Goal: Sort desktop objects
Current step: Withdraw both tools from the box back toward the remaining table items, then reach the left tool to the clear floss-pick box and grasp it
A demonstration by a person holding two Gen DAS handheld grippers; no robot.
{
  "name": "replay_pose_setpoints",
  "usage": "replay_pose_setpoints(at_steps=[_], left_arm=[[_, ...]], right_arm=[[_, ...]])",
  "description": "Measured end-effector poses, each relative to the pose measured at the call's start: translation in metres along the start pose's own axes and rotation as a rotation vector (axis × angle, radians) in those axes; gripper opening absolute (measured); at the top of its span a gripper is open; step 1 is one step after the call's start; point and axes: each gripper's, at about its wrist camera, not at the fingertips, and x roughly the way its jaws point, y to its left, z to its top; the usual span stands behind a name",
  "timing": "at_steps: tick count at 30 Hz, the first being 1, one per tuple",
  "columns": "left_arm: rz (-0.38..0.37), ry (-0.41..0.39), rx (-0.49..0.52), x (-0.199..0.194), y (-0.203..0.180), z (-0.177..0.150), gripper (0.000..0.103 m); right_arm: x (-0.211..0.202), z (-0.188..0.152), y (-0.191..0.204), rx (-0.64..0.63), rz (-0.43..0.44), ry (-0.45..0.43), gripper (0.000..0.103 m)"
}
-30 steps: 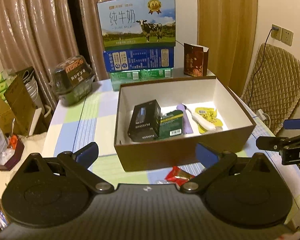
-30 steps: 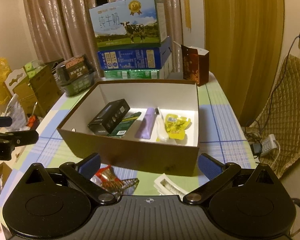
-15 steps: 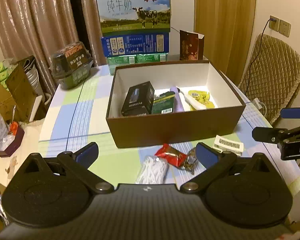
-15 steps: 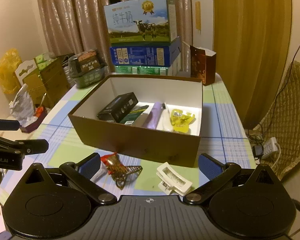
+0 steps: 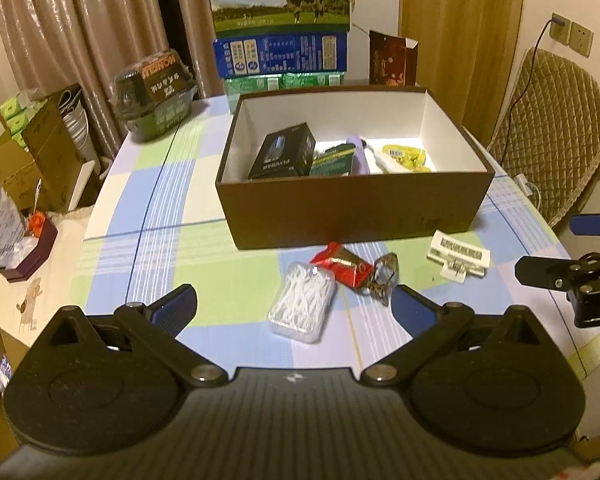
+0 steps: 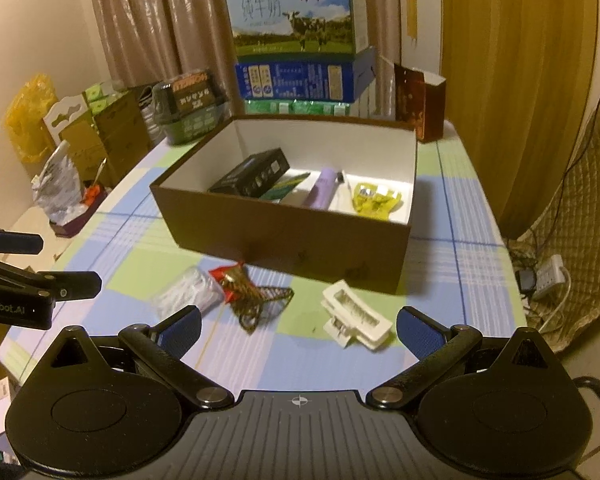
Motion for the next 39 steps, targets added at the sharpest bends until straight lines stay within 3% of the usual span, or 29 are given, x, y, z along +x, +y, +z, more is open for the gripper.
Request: replay_pose_setpoints(at_steps=[26,39], left_arm=[[0.003,0.119,-0.002,0.027,-0.003,-0.026,0.102],[-0.06,0.162,-0.006,0.079,0.016,-0.03,0.101]], right_arm=[[0.031,-0.027,-0.005,-0.025,-0.006,0.112,0.101],[0.083,-0.043,-0.046,-0.018,-0.041,0.126,0.101]])
